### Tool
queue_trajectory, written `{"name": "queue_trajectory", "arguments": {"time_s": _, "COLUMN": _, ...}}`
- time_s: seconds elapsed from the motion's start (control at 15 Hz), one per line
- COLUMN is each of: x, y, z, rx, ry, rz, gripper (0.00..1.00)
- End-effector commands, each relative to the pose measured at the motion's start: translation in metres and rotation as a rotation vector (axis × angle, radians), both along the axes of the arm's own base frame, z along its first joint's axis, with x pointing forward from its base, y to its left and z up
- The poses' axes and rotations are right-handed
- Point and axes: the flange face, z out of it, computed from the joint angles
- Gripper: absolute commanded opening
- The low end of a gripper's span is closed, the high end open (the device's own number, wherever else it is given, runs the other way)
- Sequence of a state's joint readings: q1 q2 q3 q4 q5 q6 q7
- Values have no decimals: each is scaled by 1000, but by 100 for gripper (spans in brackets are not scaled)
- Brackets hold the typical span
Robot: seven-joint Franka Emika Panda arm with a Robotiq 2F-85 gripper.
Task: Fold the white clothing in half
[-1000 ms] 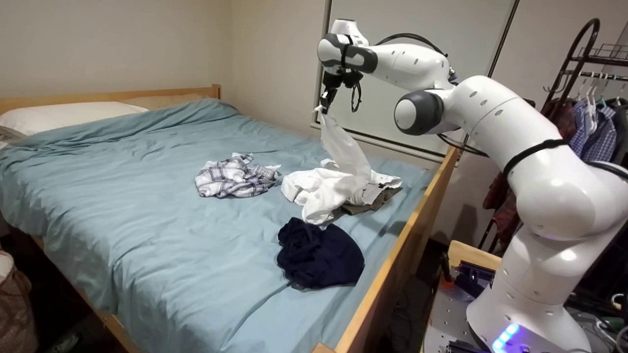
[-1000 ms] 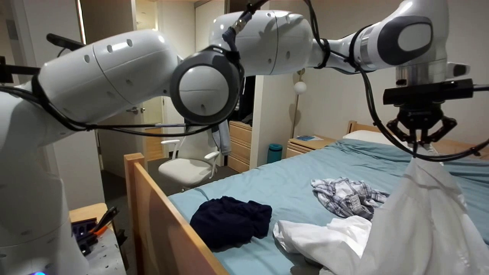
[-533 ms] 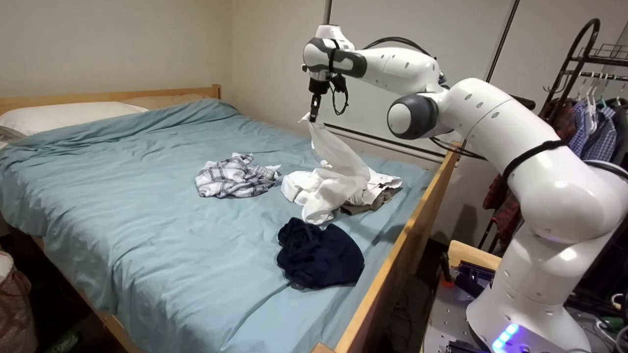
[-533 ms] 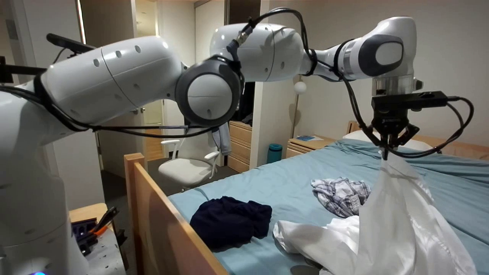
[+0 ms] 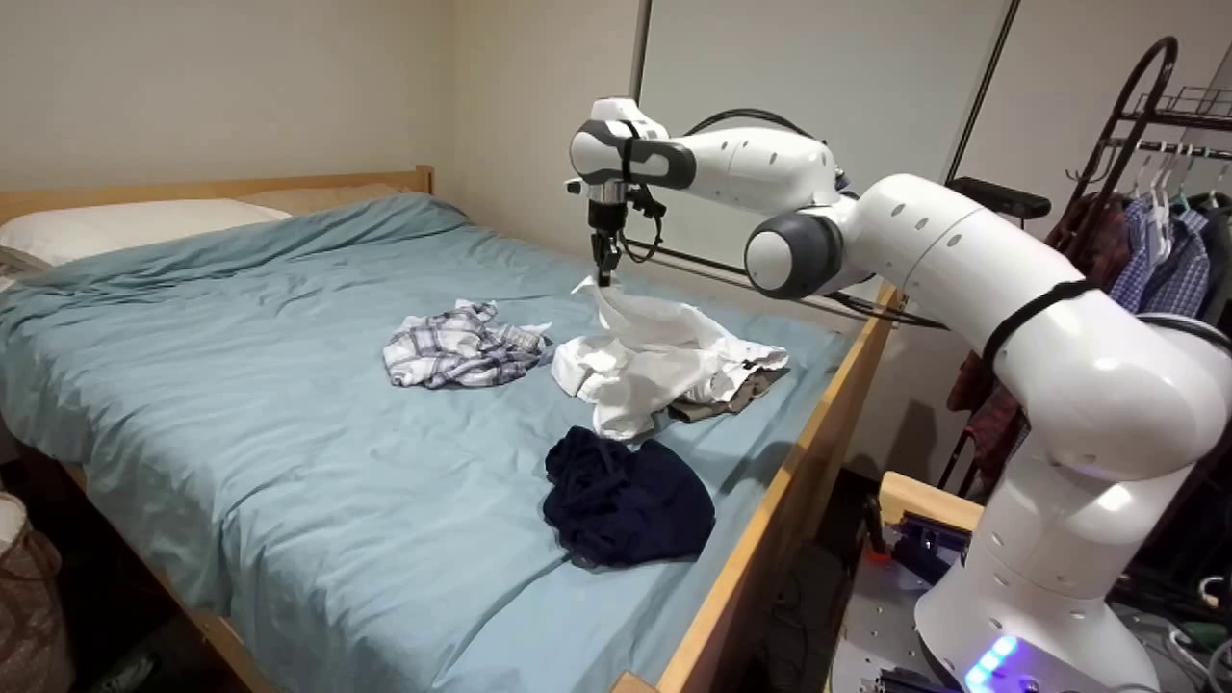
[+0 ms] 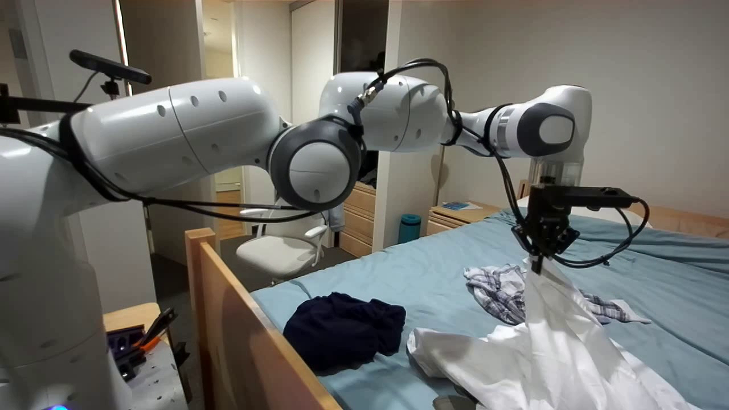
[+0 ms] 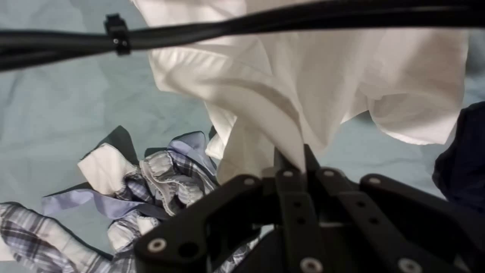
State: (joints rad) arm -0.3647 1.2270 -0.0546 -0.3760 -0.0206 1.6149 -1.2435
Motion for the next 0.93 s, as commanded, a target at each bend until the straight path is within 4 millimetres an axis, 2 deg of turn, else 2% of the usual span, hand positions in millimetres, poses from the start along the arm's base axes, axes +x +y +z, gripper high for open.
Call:
{"name": "queue_trajectory", "arguments": {"time_s": 0.0, "x": 0, "y": -2, "z": -12, "rx": 5, "ry": 6, "rz": 76, "gripper": 8}}
{"name": "queue_trajectory", "arguments": {"time_s": 0.33, "x": -7, "y": -12, "z": -38, "rx": 3, "ry": 55, "rz": 108, "gripper": 7}}
{"name": "queue_trajectory", "arguments": {"time_s": 0.4, "x": -8, "y": -15, "z": -42, "rx": 9, "ry": 63, "rz": 113, "gripper": 32}}
{"name": "queue_trajectory", "arguments": {"time_s": 0.6, "x": -10, "y": -22, "z": -55, "rx": 19, "ry": 56, "rz": 117, "gripper": 45}}
{"name": "queue_trajectory", "arguments": {"time_s": 0.87, "x": -10, "y": -21, "z": -67, "rx": 20, "ry": 64, "rz": 137, "gripper": 70}}
